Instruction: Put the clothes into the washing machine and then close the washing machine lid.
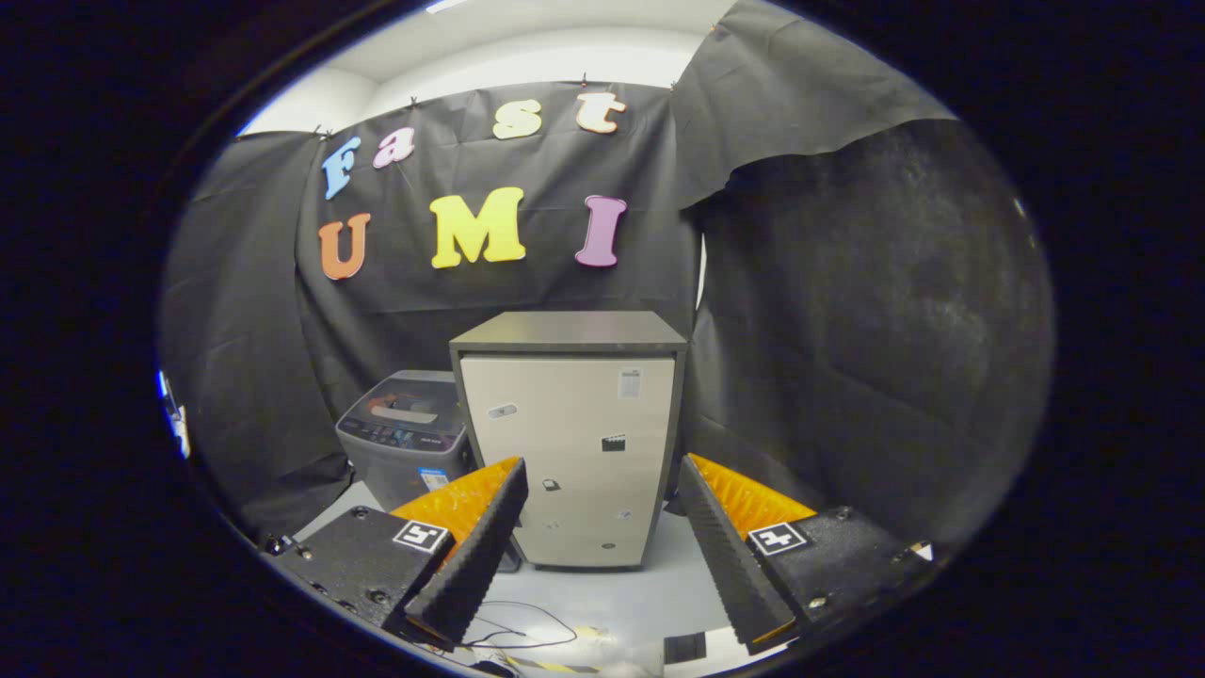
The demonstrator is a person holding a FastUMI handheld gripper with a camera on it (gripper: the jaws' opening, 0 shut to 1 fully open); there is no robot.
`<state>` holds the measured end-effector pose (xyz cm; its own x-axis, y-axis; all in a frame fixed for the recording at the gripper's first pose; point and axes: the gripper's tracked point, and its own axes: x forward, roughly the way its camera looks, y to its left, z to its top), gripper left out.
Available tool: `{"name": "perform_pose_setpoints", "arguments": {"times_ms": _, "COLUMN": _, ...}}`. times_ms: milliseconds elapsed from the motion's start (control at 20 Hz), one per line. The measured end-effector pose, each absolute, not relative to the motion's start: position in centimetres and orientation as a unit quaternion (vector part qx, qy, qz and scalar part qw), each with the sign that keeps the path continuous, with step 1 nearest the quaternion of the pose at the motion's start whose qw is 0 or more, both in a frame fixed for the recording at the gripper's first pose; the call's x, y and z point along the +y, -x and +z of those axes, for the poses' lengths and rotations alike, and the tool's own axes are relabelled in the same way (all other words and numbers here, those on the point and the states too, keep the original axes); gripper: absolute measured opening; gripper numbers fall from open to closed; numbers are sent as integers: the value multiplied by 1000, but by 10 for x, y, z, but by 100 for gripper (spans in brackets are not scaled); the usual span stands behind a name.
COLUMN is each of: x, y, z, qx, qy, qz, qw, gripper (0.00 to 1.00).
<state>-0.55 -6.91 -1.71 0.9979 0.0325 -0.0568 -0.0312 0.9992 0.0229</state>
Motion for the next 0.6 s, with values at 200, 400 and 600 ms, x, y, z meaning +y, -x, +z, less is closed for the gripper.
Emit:
{"name": "perform_pose_setpoints", "arguments": {"times_ms": 200, "x": -67, "y": 16, "z": -22, "qx": 24, "qy": -8, "qz": 26, "qw": 999, "gripper": 100}}
{"name": "perform_pose_setpoints", "arguments": {"times_ms": 400, "x": -67, "y": 23, "z": -22, "qx": 22, "qy": -7, "qz": 28, "qw": 999, "gripper": 100}}
{"name": "perform_pose_setpoints", "arguments": {"times_ms": 600, "x": -67, "y": 27, "z": -18, "qx": 16, "qy": -15, "qz": 23, "qw": 999, "gripper": 100}}
